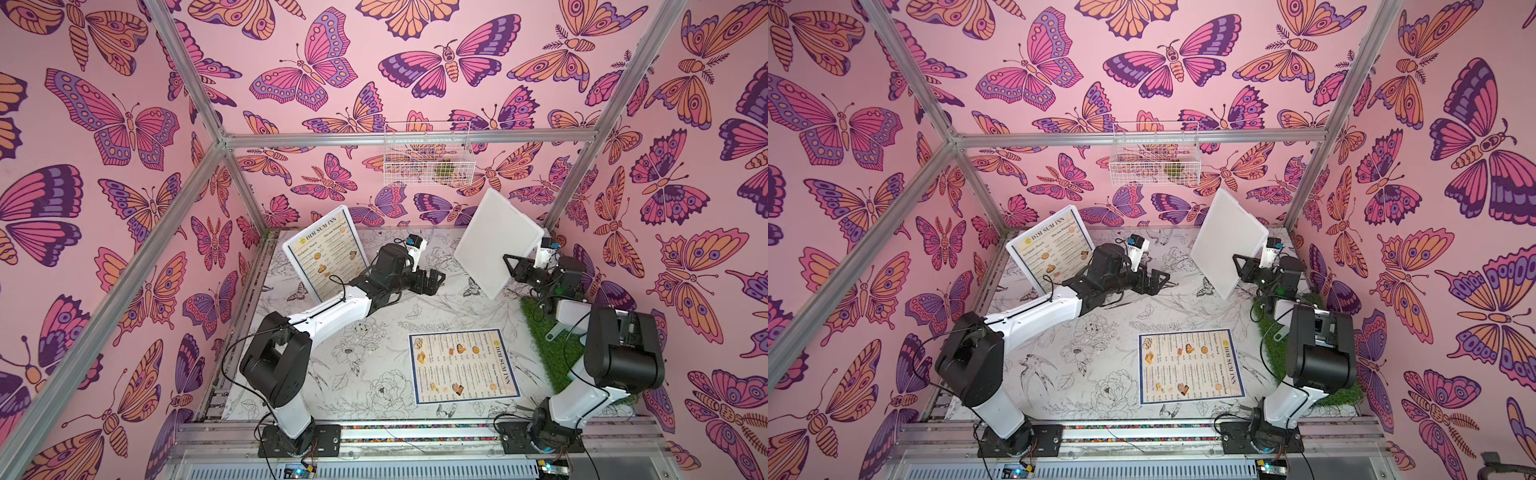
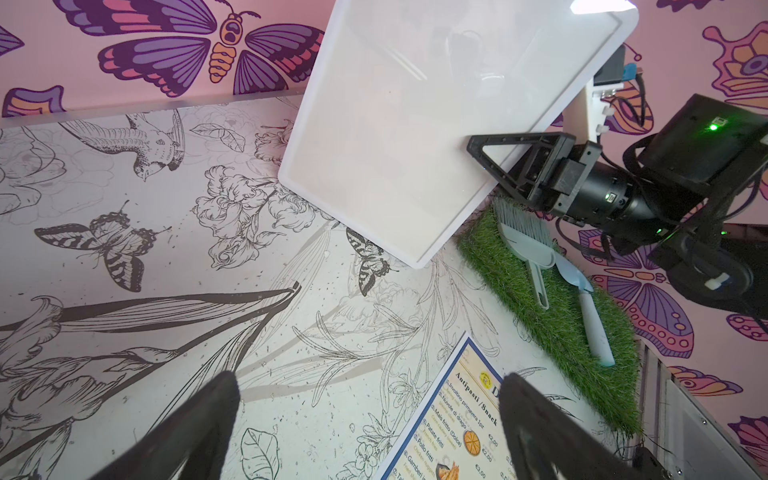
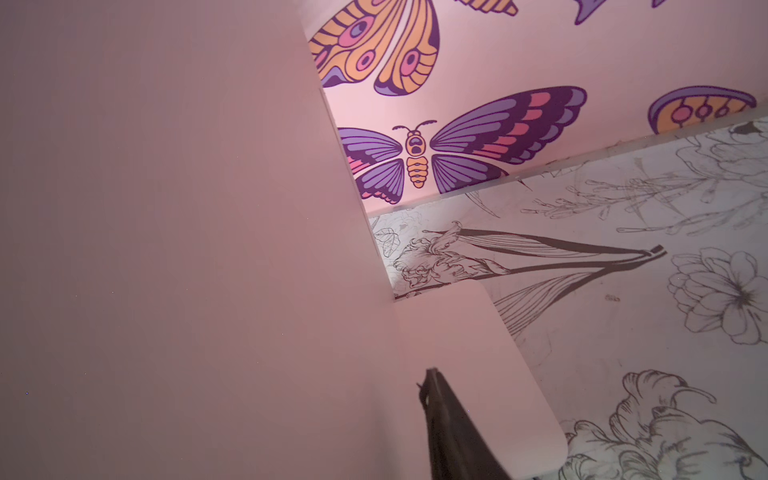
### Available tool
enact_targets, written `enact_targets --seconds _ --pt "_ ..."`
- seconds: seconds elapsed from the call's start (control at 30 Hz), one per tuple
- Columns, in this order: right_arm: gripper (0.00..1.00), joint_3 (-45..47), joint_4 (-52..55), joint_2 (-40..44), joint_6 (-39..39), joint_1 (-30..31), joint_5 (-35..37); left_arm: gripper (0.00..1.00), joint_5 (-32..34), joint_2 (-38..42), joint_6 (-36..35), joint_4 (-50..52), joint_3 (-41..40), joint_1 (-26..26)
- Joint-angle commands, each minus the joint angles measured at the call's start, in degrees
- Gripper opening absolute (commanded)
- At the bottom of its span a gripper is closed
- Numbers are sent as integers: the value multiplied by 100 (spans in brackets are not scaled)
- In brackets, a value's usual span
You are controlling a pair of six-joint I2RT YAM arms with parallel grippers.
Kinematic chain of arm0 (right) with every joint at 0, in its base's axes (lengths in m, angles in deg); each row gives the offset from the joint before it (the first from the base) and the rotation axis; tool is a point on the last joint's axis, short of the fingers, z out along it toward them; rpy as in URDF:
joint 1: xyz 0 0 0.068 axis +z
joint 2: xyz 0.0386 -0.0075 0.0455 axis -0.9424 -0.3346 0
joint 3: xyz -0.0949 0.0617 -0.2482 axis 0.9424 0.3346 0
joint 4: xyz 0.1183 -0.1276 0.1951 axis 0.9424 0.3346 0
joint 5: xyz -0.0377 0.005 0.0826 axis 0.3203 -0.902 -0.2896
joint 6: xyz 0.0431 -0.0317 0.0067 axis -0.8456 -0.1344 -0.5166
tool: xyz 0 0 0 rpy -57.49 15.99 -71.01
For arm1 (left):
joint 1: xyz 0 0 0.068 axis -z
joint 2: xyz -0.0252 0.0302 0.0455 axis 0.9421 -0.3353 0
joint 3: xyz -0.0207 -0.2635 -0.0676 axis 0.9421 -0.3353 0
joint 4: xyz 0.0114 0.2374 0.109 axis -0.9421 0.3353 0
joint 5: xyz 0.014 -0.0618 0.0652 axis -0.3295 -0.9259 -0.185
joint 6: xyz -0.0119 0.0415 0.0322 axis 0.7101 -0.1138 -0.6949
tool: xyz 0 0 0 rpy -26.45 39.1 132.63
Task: Insert the menus into the narrow rack
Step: Move the narrow rack to the center of the board.
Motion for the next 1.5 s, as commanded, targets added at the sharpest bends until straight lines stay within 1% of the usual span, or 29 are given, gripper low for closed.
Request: enact_targets --seconds 0.0,0.3,0.33,0.47,0.6,0.67,0.77,0.87,0.97,1.07,1.13,1.2,1.23,1.27,1.37,1.43,1.47 --pt "33 -172 -239 -10 160 -40 -434 98 -139 166 -67 -87 -147 -82" --pt "20 -297 -219 3 284 -50 -887 98 -105 473 -121 143 -315 -207" --pt "18 -336 -198 -17 295 -54 -1000 98 -83 513 -130 183 -339 -221" --pt "16 -483 -102 -62 358 -50 -1451 98 -26 710 -145 278 -444 -288" --pt "14 -684 112 -132 409 -16 -2155 98 62 946 -186 424 -548 -333" --pt "14 -826 253 -203 458 95 -2468 98 85 1061 -222 523 -591 -361" --pt "14 -1058 826 -279 844 441 -2761 98 178 1267 -252 650 -709 -421" --pt "13 -1337 1791 -344 1516 802 -2960 98 293 1508 -255 762 -869 -475" --pt "13 -1501 2114 -403 1672 1037 -3252 98 341 1758 -218 870 -1053 -545" --pt "11 -1720 2656 -428 1999 1285 -3482 98 442 2068 -209 1031 -1213 -596" --pt "8 -1933 3214 -468 2386 1471 -3622 99 530 2278 -211 1154 -1310 -607" --pt "5 -2277 4028 -592 2938 1645 -3778 99 613 2406 -211 1284 -1390 -630" --pt "5 -2523 4556 -702 3331 1705 -3888 99 653 2688 -217 1342 -1434 -639" --pt "4 -2807 5312 -815 3786 1746 -3943 99 690 2769 -218 1409 -1476 -643" --pt "0 -3685 7441 -1187 5381 1879 -3971 99 755 2943 -224 1551 -1569 -666" --pt "0 -4387 9092 -1533 6748 1965 -3940 99 766 3013 -202 1615 -1619 -663" --pt "0 -4811 10135 -1772 7529 1998 -3949 99 758 3042 -183 1628 -1648 -661"
